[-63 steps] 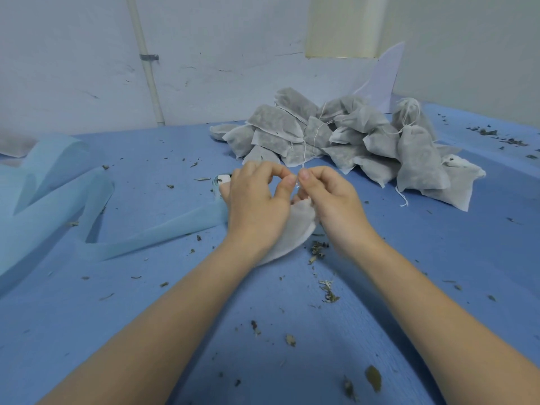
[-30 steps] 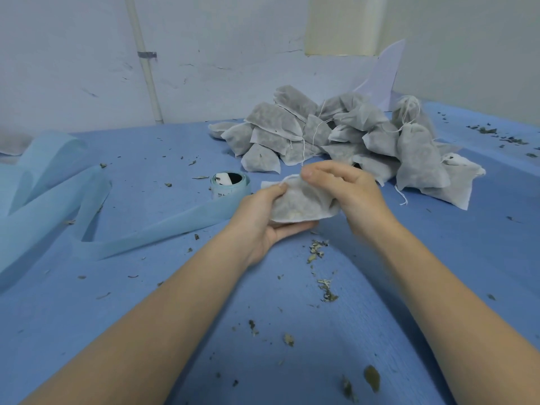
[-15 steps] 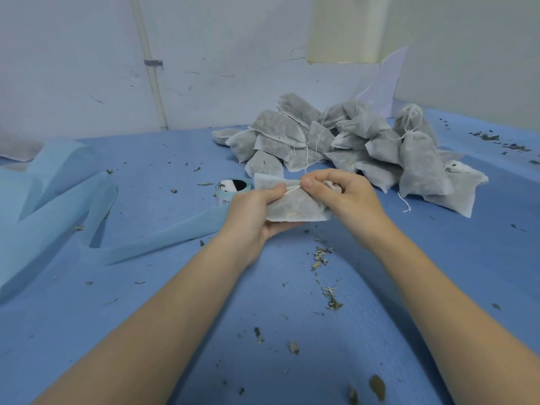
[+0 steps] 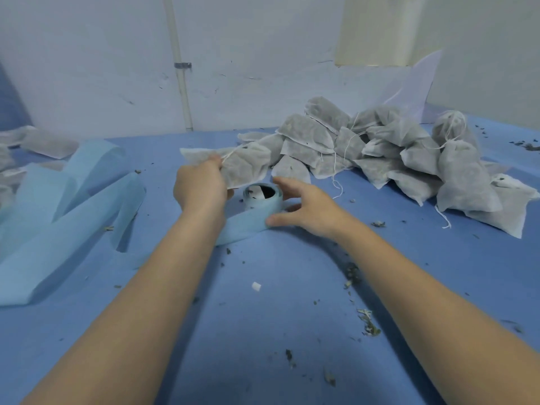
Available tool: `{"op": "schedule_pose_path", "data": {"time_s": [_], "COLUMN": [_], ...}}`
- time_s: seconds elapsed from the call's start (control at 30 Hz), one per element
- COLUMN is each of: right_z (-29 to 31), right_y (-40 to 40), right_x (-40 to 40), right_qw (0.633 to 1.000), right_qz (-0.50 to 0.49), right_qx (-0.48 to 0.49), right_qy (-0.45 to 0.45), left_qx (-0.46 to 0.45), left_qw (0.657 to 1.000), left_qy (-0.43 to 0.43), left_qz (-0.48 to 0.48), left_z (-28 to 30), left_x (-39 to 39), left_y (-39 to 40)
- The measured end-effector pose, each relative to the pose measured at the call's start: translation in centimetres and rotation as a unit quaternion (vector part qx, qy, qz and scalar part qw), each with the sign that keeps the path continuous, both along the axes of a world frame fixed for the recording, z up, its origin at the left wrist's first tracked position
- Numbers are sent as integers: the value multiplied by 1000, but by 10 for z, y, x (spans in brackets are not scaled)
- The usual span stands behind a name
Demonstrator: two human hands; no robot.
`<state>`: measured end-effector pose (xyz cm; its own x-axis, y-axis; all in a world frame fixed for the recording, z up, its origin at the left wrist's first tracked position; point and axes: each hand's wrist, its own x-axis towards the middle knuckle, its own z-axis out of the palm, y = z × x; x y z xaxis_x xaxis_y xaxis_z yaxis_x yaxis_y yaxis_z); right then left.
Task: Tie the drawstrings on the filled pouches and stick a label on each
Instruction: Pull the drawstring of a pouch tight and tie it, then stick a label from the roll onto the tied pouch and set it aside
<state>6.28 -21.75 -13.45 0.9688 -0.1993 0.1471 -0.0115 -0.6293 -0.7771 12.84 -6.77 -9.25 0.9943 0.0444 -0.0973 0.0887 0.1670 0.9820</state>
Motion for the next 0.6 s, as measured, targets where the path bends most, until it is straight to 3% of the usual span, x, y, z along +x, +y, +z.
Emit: {"op": "schedule_pose_path", "data": {"time_s": [0.17,0.33,0.53,0.6], "right_z": [-2,-8,-13,-12], "right_y": [9,20,33,28], "right_x": [17,32,26,18], "right_qw": [999,996,994,998], "right_qz": [-26,-44,-66,-45], "right_qx": [-5,-59,36,35], "right_qy": [-44,-42,-74,-40], "left_qx": [38,103,166,171], "left_qw": [998,993,981,980], "left_qy": [7,-60,-94,-95], "left_qz": [-41,10,-27,-25], "left_z": [-2,1,-6,-7], "left_x": [2,1,-5,-3], "left_y": [-5,-6,-14,-14]}}
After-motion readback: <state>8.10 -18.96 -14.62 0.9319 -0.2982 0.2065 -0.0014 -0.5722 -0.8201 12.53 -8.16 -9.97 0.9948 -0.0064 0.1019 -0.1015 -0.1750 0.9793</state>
